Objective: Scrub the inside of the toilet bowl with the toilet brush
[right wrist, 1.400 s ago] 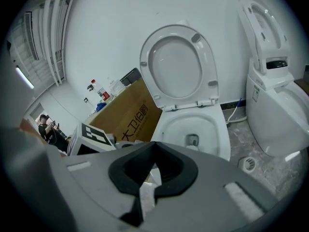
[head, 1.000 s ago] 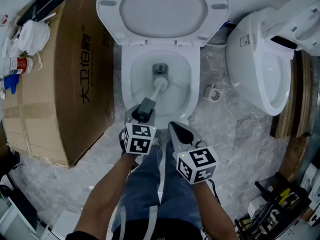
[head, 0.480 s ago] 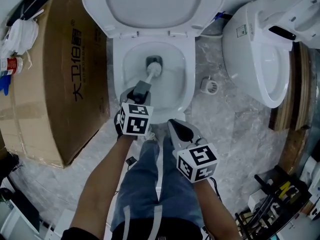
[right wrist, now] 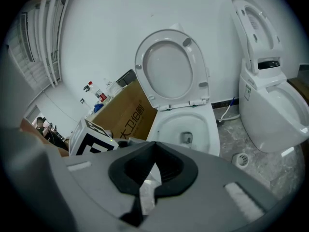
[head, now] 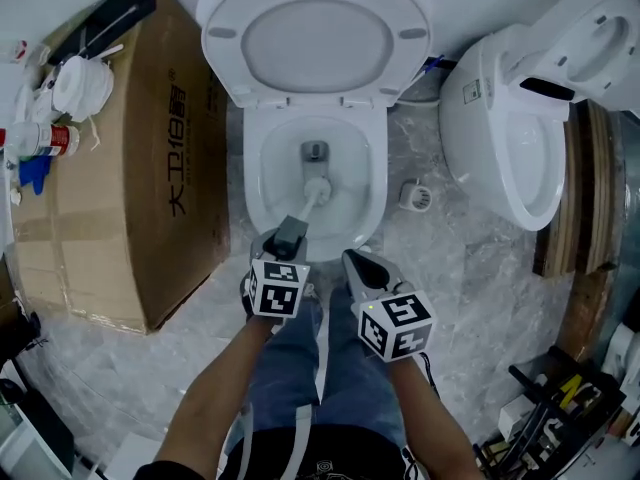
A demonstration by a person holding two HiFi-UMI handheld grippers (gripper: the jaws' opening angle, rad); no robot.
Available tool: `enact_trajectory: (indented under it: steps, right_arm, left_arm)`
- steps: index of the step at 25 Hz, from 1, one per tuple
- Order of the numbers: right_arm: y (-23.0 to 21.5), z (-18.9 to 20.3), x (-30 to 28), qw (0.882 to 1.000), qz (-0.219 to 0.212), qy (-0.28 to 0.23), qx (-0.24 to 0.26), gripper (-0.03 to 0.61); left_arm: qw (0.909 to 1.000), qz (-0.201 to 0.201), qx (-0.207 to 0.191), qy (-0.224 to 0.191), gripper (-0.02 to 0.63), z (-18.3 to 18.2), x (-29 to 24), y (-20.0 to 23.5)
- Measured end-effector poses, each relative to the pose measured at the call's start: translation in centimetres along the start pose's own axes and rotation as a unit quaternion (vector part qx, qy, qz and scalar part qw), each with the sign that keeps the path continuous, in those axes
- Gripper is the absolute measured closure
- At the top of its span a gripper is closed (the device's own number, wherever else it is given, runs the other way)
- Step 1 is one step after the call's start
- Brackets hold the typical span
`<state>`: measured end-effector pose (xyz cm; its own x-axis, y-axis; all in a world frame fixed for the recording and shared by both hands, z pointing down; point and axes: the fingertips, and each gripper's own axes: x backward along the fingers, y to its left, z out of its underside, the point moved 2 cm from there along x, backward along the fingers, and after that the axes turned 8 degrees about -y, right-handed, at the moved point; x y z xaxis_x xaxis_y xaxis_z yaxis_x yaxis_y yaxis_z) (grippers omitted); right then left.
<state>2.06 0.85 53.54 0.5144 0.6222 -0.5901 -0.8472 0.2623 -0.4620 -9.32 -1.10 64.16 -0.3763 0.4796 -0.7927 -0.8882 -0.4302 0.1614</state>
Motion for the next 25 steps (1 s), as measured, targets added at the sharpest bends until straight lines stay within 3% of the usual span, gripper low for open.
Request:
enact_trajectory:
  steps: [6, 15, 25]
  right_arm:
    - [0.9, -0.8, 2.2, 1.000, 0.021, 0.003, -0.005, 0.580]
    - [4.7, -3.9, 6.8, 0.999, 0.031, -0.029, 0.010, 0.580]
    - [7.7, -4.2, 11.4, 0.998, -0.003, -0.055, 0.036, 0.580]
  left_arm:
    - [0.9998, 0.011, 0.017, -0.007, 0.440, -1.1, 3.5, -0.6]
    - [0.9941, 0.020, 0.068, -0.082, 0.440, -5.0, 11.5, -2.0]
    - [0.9839, 0.003, 0.091, -0.154, 0.440, -6.6, 18.5, -4.6]
